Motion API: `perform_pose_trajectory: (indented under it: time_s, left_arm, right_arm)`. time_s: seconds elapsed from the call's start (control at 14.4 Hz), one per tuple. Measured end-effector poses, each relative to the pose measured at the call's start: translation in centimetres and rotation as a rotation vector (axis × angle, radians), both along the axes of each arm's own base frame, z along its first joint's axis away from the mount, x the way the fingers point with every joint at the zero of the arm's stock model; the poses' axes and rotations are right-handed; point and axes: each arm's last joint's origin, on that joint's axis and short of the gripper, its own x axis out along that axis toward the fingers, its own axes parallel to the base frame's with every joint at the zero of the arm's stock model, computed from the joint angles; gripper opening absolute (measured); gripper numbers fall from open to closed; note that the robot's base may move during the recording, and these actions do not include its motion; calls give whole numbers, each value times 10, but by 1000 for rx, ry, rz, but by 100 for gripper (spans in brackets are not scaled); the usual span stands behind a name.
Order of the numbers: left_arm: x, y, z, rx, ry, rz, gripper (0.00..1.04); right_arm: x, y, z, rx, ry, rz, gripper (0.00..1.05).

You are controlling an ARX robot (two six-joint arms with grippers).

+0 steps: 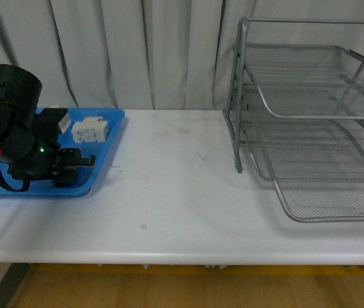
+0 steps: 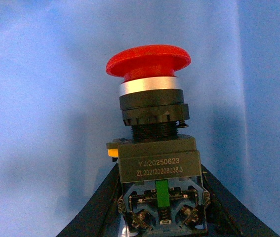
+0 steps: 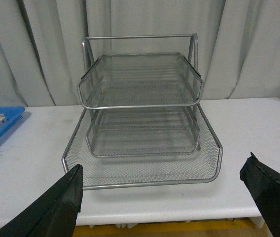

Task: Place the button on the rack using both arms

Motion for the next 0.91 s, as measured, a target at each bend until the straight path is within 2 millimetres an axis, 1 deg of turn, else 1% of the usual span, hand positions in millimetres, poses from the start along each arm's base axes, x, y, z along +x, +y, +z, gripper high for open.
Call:
perform_pose_trajectory:
  time_s: [0.14,0.21,0.28,0.42,0.49,0.56,0.63,0.77,0.84,0.91]
  left_arm:
    - [-2,1,5,1,-14,-1,37]
    - [-7,1,15,-6,-35,-6,37]
    - [-12,0,30,-16,-77,-15,37]
    - [-29,-1,75,-28,-199,-35,37]
    - [-46,-3,97,-29,-255,-48,37]
    - [-67,-7,114,-28,-290,-69,37]
    - [-97,-10,130,-32,-316,-95,37]
    - [-156,-14,147,-25,-336,-135,37]
    - [-188,-14,152,-21,-353,-142,37]
    - [-210,-11,151,10,-366,-134,37]
  right_arm:
    - [0,0,0,0,0,0,98]
    - [0,0,0,0,0,0,98]
    - [0,0,0,0,0,0,98]
    - [0,0,0,0,0,0,98]
    - [0,0,0,0,0,0,98]
    - [0,0,0,0,0,0,98]
    - [0,0,0,0,0,0,98]
    - [0,0,0,0,0,0,98]
    - [0,0,0,0,0,0,98]
    - [0,0,0,-1,0,0,98]
